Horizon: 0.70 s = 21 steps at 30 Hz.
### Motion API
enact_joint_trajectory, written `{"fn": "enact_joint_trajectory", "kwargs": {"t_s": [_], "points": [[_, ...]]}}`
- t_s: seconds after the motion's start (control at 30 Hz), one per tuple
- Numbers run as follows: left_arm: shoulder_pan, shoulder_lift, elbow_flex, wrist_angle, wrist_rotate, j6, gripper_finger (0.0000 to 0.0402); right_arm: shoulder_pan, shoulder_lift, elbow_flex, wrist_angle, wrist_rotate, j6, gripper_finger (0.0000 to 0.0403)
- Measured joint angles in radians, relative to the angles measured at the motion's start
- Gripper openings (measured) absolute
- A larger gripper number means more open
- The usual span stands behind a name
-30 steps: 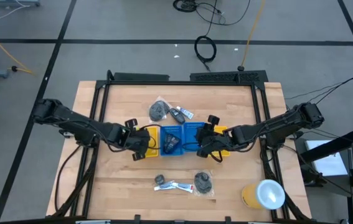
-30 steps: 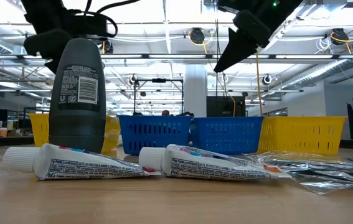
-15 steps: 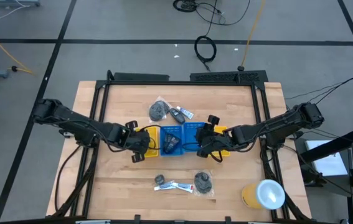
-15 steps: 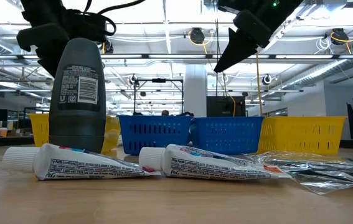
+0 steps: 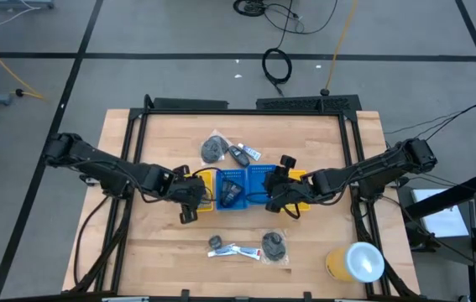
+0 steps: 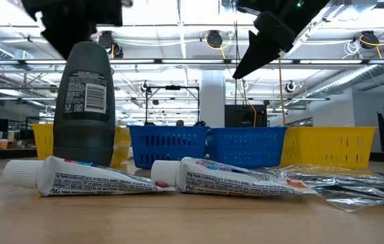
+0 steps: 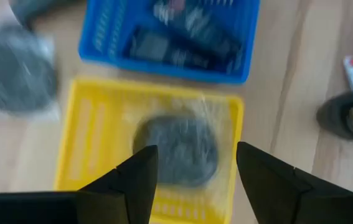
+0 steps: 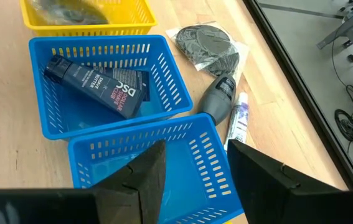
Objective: Pick & Place Travel size toiletries
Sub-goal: Put the hairbrush into the left yellow bin
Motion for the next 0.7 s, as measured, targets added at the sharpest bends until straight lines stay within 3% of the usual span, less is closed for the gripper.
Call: {"fn": "enact_joint_trajectory", "kwargs": {"t_s": [0.3, 0.53, 0.7], "points": [[0.038, -0.001, 0.023, -0.005, -0.228, 0.034, 0.0207, 0.000, 0.000, 0.000, 0.000, 0.000, 0.000, 0.0167], [0.176, -0.001, 0.023, -0.004, -0.238, 0.031, 0.0188, 0.000, 0.000, 0.000, 0.000, 0.000, 0.006, 0.0167], [0.306, -0.001, 0.023, 0.000, -0.151, 0.112, 0.0178, 0.000, 0.000, 0.000, 0.000, 0.000, 0.007, 0.0167]]}}
